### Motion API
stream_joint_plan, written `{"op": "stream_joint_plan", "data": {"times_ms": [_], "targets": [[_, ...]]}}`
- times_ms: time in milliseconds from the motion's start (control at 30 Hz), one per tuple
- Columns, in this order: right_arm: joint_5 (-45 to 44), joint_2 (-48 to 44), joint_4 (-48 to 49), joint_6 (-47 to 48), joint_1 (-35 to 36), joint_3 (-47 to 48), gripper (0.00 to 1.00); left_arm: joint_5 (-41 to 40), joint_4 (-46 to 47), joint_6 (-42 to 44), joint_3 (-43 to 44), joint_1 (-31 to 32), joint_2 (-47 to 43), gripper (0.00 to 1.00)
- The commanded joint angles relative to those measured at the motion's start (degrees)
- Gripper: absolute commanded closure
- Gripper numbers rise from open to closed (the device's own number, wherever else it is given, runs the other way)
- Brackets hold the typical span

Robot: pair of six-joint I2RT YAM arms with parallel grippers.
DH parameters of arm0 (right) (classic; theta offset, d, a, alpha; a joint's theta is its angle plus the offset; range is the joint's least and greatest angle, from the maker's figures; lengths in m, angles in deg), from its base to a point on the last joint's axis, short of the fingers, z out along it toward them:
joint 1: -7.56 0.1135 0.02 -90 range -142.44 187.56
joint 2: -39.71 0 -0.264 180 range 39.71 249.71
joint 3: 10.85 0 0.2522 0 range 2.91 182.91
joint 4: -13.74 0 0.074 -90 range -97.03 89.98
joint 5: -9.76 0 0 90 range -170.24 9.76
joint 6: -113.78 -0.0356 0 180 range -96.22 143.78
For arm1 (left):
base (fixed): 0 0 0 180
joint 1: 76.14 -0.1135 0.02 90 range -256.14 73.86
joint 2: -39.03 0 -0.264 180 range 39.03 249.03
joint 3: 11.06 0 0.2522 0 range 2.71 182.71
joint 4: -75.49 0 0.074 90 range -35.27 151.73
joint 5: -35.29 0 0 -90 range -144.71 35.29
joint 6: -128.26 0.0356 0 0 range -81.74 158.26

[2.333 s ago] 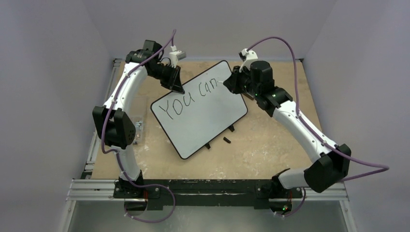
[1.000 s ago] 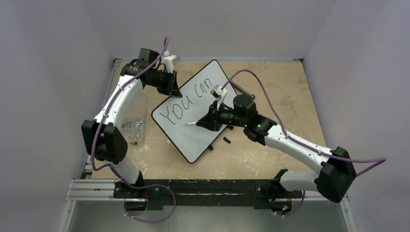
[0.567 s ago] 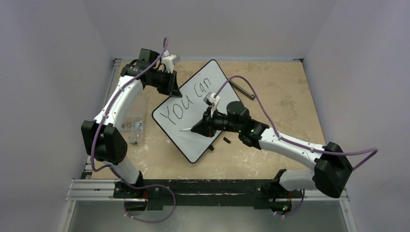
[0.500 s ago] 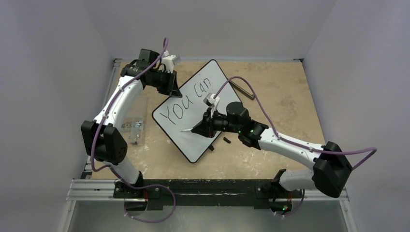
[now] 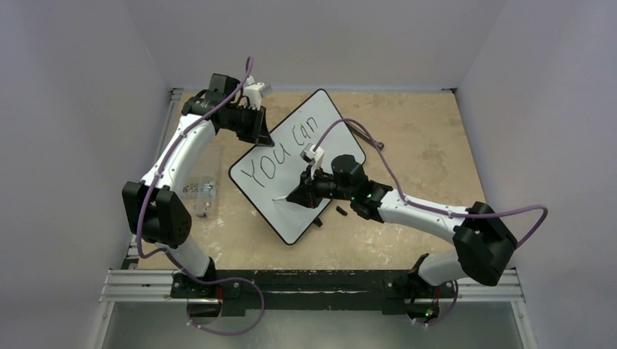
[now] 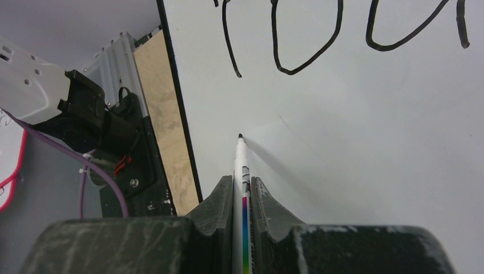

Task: Write a sentence on the whiteboard

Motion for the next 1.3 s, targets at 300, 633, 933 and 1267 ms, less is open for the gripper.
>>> {"op": "stream_joint_plan", "data": {"times_ms": [300,633,933,1267], "targets": [[2.08,3.91,3.93,0.75,0.27,3.54,1.0,-17.32,4.57,4.71,-0.52,-0.98,-1.63,1.0],[2.69,4.06,2.89,1.88,0.62,0.48,1.0,-17.51,4.55,4.8,-0.55,-0.93,-1.79,1.0],[0.04,2.25,0.33,3.82,0.62,-1.27,1.0,-17.51,4.64,4.96,-0.68,-0.93,-2.09,1.0],[-3.92,0.99,-1.88,4.44,0.62,1.14,1.0,-17.19,4.81,5.13,-0.78,-0.93,-2.24,1.0]]}}
